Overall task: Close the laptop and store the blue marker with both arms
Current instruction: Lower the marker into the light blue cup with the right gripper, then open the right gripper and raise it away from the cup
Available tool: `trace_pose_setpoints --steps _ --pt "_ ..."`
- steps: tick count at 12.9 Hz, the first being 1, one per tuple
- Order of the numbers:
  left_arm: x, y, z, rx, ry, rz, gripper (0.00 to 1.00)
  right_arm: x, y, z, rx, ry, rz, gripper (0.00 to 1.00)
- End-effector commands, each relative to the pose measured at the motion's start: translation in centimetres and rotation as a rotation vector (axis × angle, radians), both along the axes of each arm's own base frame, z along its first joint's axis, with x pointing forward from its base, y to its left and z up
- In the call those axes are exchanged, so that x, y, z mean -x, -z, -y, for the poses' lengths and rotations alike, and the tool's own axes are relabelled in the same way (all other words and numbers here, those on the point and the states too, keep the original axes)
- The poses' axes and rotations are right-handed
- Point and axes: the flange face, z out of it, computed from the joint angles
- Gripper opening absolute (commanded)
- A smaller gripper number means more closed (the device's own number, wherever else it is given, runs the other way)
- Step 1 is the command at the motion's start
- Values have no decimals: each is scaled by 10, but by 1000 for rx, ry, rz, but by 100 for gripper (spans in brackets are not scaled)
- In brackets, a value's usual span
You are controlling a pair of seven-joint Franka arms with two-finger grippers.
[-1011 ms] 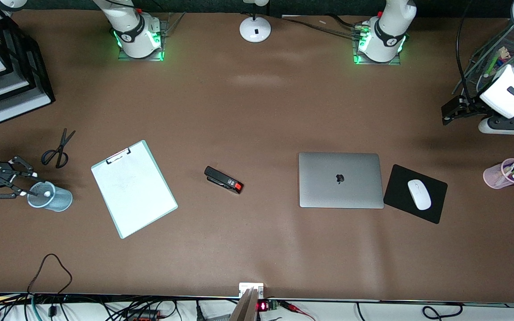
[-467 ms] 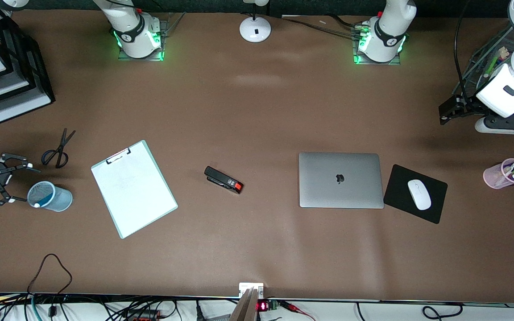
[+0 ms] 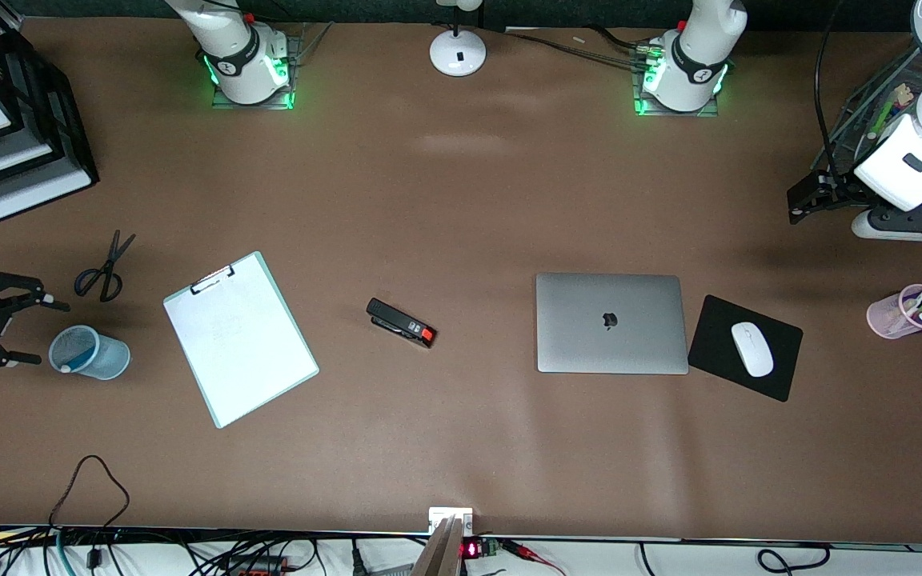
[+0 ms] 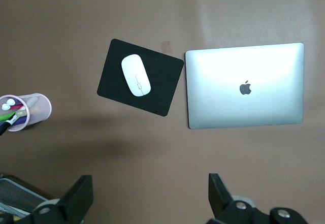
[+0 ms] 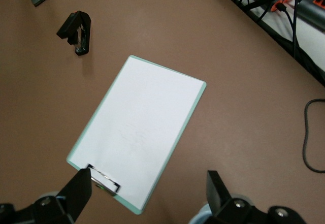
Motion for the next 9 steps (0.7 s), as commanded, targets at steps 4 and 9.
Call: trace_pose_setpoints --steps 4,9 --pt "-10 -11 2 3 64 6 100 8 -70 -98 232 160 -143 100" --pt "-12 -10 2 3 69 6 100 17 -73 -162 363 306 -295 100"
